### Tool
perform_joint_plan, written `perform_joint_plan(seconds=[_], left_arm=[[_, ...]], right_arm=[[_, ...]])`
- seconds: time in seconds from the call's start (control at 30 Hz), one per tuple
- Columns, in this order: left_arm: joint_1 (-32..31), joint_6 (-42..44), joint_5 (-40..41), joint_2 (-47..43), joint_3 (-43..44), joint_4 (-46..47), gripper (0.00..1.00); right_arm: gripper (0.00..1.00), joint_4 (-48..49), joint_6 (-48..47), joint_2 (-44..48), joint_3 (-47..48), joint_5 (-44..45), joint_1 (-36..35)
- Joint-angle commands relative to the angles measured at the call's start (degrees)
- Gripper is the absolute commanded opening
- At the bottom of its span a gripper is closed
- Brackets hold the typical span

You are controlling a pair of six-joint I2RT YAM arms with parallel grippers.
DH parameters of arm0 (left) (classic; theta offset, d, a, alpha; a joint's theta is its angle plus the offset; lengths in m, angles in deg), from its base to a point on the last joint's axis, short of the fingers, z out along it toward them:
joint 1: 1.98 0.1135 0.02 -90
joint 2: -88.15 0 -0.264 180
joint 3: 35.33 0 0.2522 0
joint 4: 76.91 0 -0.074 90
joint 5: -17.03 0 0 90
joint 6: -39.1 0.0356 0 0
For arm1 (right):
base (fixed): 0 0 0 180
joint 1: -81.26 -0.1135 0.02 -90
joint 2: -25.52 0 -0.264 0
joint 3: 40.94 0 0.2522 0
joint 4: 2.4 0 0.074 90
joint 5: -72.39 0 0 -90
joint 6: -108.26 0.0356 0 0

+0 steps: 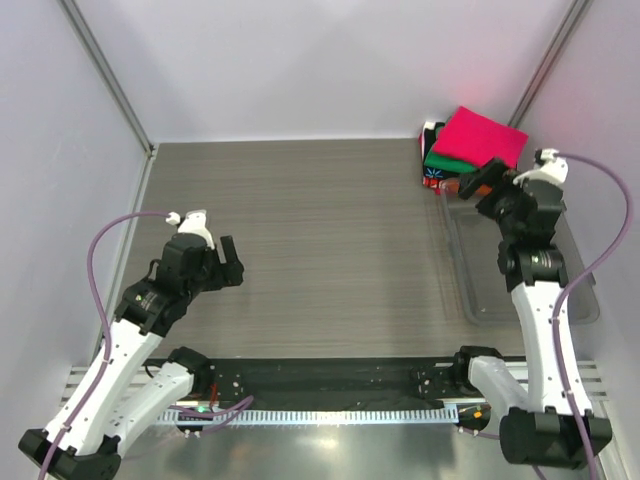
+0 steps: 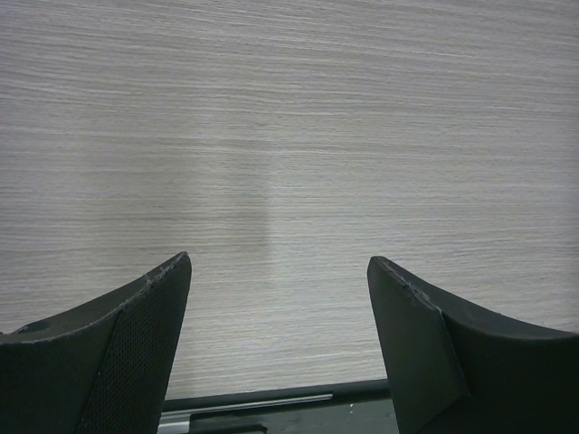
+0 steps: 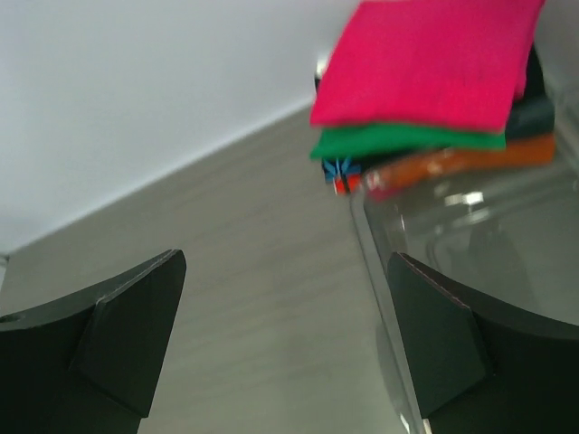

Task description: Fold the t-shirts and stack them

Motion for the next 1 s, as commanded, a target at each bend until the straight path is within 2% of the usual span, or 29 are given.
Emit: perform_joint_plan(seconds=[0.0,0.13,0.23,0.3,0.37,0.4,0.47,0.57,0.6,0.73,0.8,0.9,0.97], left_arm=[[0.2,0.6,-1.1,-0.4,-0.3,2.1,0.8],[0.2,1.1,-2.0,-0.4,-0.6,2.6,0.8],[0.1,2.2,0.7,-0.2,-1.5,3.9,0.81],[0.1,2.9,6.6,-0.5,-2.3,6.1,0.84],[0.2,3.9,10.4,-1.4,-4.7,10.0,0.93],[0.2,3.1,15.5,-1.7,-5.6,11.2,0.98],[0.1,3.3,19.0,-1.9,-10.1,15.7,1.0],[0.4,8.5,23.4,-2.1,-18.8,29.3,1.0],[1.1,10.1,23.5,-1.5,-20.9,37.0,1.0],[5.2,13.5,23.1,2.2,-31.1,55.7,1.0],[9.3,13.1,22.7,5.6,-32.9,63.9,1.0],[15.8,11.0,18.7,14.5,-32.7,70.7,1.0],[17.7,11.6,17.1,20.4,-32.4,77.2,1.0]], right_arm=[[1.0,-8.0,2.5,8.1,-5.9,-4.0,0.1],[1.0,-10.7,2.5,16.9,-12.0,-7.6,0.1],[1.0,-12.5,3.5,21.2,-16.6,-8.6,-0.4],[1.0,-12.7,6.1,22.0,-17.7,-8.2,-0.4],[1.0,-12.2,8.9,22.1,-18.7,-9.4,-0.4],[1.0,-12.0,9.4,21.8,-18.9,-10.1,-0.5],[0.99,-11.1,10.5,21.3,-18.9,-12.1,-0.4],[1.0,-10.9,12.0,21.2,-18.7,-14.5,-0.4],[1.0,-10.8,12.3,21.3,-18.7,-15.1,-0.4],[1.0,-11.0,14.2,22.1,-19.2,-17.7,-0.5],[1.0,-10.8,14.9,22.6,-19.6,-17.9,-0.6],[1.0,-10.9,15.6,22.7,-20.7,-17.9,-0.8],[1.0,-10.7,15.7,22.7,-21.4,-18.0,-1.0]])
